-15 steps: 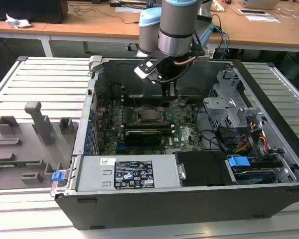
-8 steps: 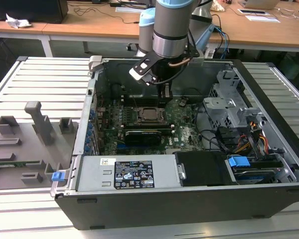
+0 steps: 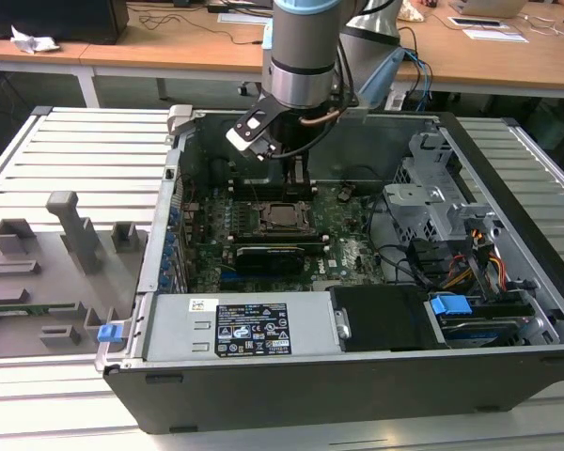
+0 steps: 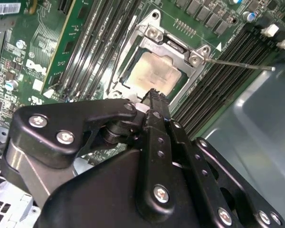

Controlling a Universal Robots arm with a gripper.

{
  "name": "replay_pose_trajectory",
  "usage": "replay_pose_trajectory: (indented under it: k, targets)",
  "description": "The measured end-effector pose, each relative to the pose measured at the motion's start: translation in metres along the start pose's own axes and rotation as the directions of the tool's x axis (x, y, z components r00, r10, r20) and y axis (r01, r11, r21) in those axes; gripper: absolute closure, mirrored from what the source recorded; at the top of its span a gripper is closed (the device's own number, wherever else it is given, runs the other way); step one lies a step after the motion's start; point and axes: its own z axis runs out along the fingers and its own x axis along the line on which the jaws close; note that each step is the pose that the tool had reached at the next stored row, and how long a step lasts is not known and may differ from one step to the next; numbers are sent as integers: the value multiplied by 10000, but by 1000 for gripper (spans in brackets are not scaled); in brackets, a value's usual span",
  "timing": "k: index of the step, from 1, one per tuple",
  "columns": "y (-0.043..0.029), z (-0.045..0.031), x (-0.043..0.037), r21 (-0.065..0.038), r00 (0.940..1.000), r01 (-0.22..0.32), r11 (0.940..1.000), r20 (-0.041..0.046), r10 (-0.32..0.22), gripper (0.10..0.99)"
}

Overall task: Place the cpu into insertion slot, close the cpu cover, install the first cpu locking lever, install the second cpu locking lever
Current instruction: 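Close the cpu cover, then install the first cpu locking lever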

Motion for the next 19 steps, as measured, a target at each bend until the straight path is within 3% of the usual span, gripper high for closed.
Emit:
replay_pose_trajectory:
  k: [12, 17, 19]
  targets:
    - [-71, -1, 1, -3, 9999, 128, 9999, 5, -128, 980]
    - [-70, -78, 2, -1, 9999, 128, 9999, 46, -128, 980]
    - [-68, -169, 3, -2, 9999, 127, 9999, 47, -127, 980]
